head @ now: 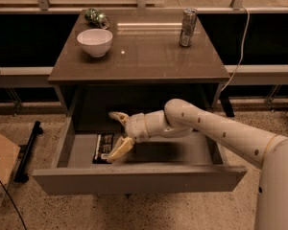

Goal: Pick rxbar chocolate from top drawer and place on counter

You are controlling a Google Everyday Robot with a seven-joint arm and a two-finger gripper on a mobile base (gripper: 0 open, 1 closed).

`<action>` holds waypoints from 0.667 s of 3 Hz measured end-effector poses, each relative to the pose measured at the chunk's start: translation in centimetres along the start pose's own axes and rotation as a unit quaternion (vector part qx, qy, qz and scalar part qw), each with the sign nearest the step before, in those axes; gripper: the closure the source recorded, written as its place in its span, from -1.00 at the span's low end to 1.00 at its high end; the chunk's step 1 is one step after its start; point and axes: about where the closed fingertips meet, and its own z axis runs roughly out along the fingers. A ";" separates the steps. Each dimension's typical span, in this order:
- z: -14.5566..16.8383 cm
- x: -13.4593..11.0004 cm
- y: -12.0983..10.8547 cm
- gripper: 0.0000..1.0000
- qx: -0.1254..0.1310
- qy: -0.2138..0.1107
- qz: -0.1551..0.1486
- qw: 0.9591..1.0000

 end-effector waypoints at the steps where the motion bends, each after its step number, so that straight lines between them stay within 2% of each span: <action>1: 1.2 1.0 0.0 -1.00 -0.004 0.002 0.001 1.000; 2: 2.2 1.8 0.3 -1.00 -0.008 0.003 0.003 1.000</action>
Offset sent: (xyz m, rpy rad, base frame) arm -0.0028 0.0206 -0.0375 -0.0128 0.0123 0.0120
